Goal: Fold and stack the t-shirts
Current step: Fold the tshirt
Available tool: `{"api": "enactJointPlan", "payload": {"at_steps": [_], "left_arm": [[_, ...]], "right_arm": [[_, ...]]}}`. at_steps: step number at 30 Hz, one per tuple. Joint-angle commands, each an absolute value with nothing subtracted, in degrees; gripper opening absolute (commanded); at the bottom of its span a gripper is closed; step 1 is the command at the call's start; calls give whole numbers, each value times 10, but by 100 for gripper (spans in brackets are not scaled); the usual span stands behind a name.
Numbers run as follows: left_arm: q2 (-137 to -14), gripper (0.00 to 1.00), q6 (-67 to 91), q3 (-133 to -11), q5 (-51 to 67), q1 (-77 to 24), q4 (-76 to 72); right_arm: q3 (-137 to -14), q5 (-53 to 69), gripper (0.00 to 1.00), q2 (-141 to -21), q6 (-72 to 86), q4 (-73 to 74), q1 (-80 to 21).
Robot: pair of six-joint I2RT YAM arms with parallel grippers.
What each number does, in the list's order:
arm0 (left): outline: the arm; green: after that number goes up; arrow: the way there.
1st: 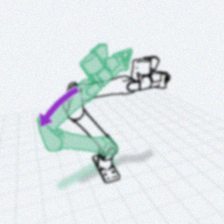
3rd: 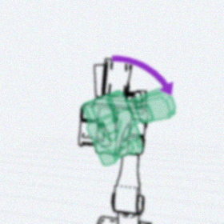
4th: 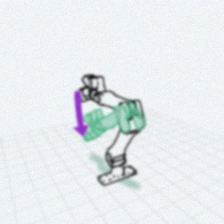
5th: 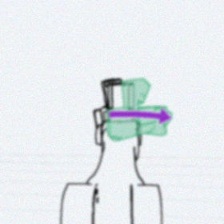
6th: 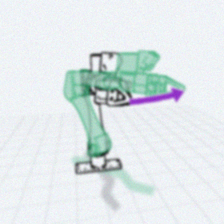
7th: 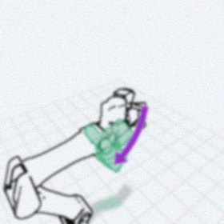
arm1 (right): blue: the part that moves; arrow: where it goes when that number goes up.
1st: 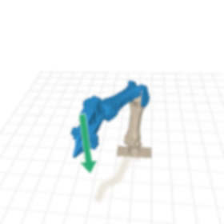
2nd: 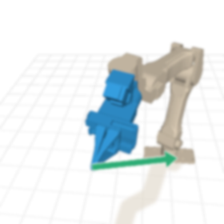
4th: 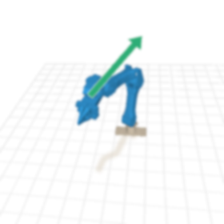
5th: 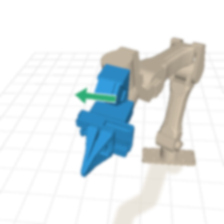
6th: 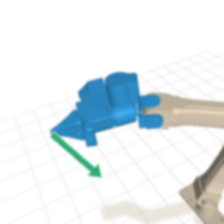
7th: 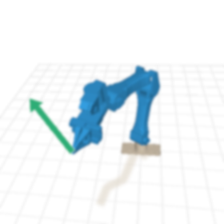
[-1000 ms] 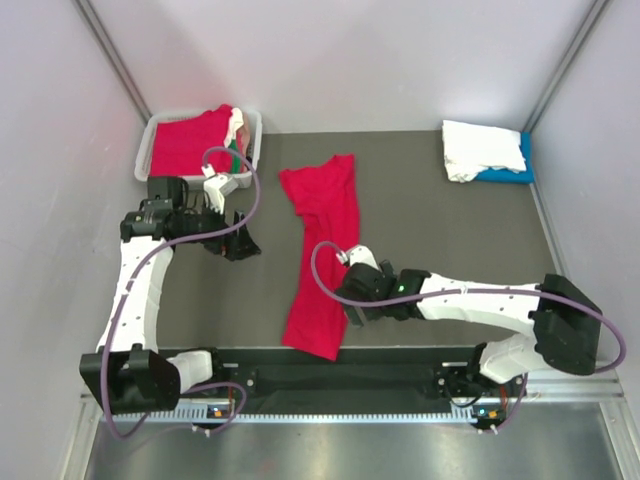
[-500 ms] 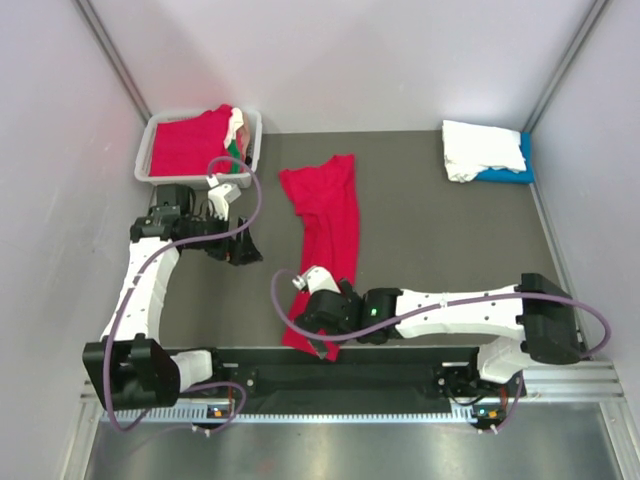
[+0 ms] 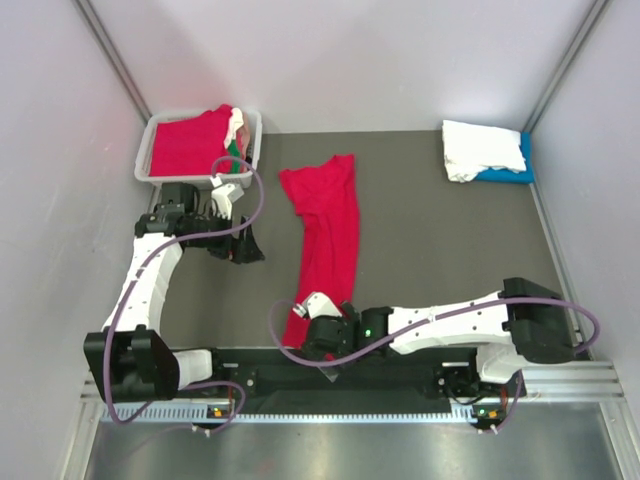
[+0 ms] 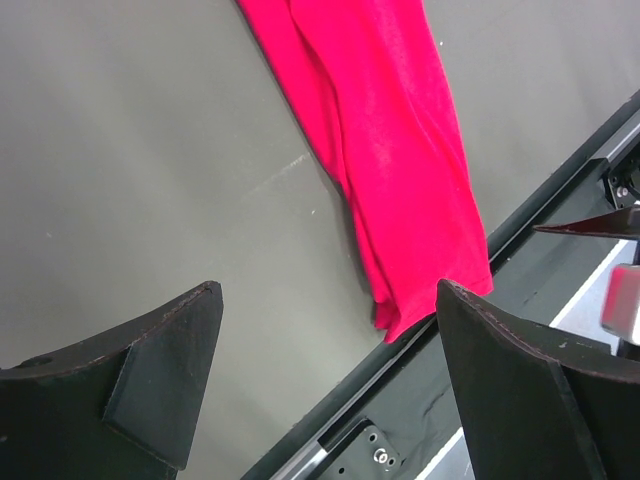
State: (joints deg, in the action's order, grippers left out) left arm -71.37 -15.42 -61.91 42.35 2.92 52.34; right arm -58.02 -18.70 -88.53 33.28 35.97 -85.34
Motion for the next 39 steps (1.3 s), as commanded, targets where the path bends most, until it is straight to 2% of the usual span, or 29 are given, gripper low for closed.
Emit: {"api": "enactJointPlan", "payload": {"at_steps": [1,17,30,34,39], "left_arm": [[-702,92,-149,-622,430,20,512],[-704,92,-159,-613,416,4,512],[-695,92,-165,-624,409,4,523],[-693,92,-164,-630,406,4,525],[-693,92,-163,-631,410,4,526]], "right_arm": [[-571,-174,95,-899,338,332,-872],[-691,-200,93,-1005,282,348,-883],[-639,-189,88,-1008,285,303,-877],[-621,-178,81,-1013,280,283,-867],[-622,-181,81,-1013,272,278,-860]]}}
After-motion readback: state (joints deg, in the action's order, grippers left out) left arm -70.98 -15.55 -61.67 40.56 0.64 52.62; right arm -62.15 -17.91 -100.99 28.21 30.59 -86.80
